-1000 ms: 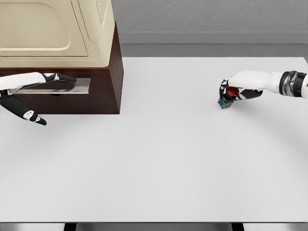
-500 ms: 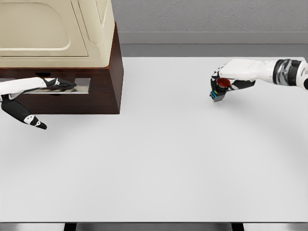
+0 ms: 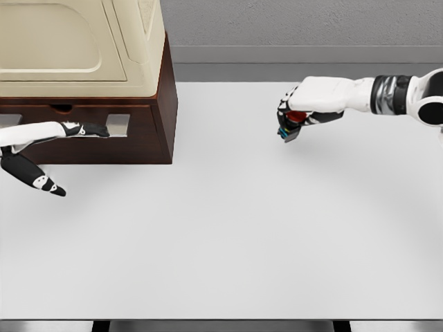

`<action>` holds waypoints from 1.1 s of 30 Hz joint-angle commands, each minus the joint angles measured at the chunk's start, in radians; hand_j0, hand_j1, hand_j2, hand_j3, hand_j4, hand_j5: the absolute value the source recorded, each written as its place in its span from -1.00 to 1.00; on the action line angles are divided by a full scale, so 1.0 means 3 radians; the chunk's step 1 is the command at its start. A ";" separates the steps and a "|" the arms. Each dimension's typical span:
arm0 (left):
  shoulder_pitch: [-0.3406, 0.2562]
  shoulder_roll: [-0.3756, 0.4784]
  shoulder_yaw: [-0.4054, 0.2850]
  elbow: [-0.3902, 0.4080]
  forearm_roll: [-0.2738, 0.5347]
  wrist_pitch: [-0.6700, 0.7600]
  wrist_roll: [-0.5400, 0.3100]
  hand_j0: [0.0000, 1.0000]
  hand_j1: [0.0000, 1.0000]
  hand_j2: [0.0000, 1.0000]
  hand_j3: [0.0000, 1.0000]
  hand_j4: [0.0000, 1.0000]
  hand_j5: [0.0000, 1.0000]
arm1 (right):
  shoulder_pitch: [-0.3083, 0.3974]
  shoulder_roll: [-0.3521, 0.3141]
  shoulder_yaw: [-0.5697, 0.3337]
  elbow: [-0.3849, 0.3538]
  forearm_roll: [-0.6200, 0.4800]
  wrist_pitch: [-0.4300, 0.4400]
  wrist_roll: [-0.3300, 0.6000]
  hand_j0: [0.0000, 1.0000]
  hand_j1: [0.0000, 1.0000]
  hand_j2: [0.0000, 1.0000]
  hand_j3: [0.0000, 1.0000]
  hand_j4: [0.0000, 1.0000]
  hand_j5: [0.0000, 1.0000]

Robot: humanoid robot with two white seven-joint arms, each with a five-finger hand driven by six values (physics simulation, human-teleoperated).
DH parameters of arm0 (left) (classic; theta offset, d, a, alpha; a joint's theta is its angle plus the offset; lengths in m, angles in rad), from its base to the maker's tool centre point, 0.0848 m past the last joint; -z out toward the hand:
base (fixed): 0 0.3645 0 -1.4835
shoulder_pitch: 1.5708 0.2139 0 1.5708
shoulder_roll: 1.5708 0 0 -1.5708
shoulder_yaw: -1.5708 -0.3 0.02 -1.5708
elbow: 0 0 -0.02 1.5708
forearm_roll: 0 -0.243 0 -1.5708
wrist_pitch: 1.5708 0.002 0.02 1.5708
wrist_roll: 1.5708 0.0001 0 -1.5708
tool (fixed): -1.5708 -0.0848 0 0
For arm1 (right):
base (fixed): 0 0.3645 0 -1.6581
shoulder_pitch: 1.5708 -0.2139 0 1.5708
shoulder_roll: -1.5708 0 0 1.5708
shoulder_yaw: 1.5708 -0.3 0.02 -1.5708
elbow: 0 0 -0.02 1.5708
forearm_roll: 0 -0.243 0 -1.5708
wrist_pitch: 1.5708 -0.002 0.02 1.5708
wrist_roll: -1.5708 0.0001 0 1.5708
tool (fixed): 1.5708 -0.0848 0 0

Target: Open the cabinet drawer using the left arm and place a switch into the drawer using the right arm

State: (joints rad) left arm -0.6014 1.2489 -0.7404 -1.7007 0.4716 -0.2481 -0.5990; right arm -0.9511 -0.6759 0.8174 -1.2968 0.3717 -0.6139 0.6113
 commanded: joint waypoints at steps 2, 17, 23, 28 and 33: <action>0.0010 0.0050 -0.0017 -0.0073 0.0008 -0.0006 -0.0040 1.00 1.00 1.00 1.00 1.00 1.00 | -0.0010 -0.0007 0.0042 -0.0192 -0.0017 0.0010 -0.0001 -0.08 -0.08 -0.08 -0.08 -0.08 -0.08; 0.0138 0.0245 -0.0012 -0.0170 0.0059 -0.0012 -0.0040 1.00 1.00 1.00 1.00 1.00 1.00 | -0.0343 0.0136 0.0394 -0.0627 -0.0022 0.0010 -0.0001 -0.08 -0.08 -0.08 -0.08 -0.08 -0.08; 0.0143 0.0357 0.0065 -0.0176 0.0085 -0.0007 -0.0040 1.00 1.00 1.00 1.00 1.00 1.00 | -0.0445 0.0141 0.0481 -0.0836 -0.0037 0.0010 -0.0001 -0.07 -0.07 -0.07 -0.07 -0.07 -0.07; 0.0149 0.0434 0.0060 -0.0186 0.0085 -0.0022 -0.0040 1.00 1.00 1.00 1.00 1.00 1.00 | -0.0542 0.0259 0.0558 -0.0847 -0.0037 0.0010 -0.0001 -0.07 -0.07 -0.07 -0.07 -0.07 -0.07; 0.0154 0.0480 0.0055 -0.0196 0.0105 -0.0032 -0.0040 1.00 1.00 1.00 1.00 1.00 1.00 | -0.0660 0.0361 0.0630 -0.0847 -0.0058 0.0010 -0.0001 -0.07 -0.07 -0.07 -0.07 -0.07 -0.07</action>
State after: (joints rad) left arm -0.5474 1.3820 -0.7232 -1.7613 0.5161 -0.2583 -0.6104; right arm -1.1566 -0.5790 0.9982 -1.5504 0.3589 -0.6133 0.6114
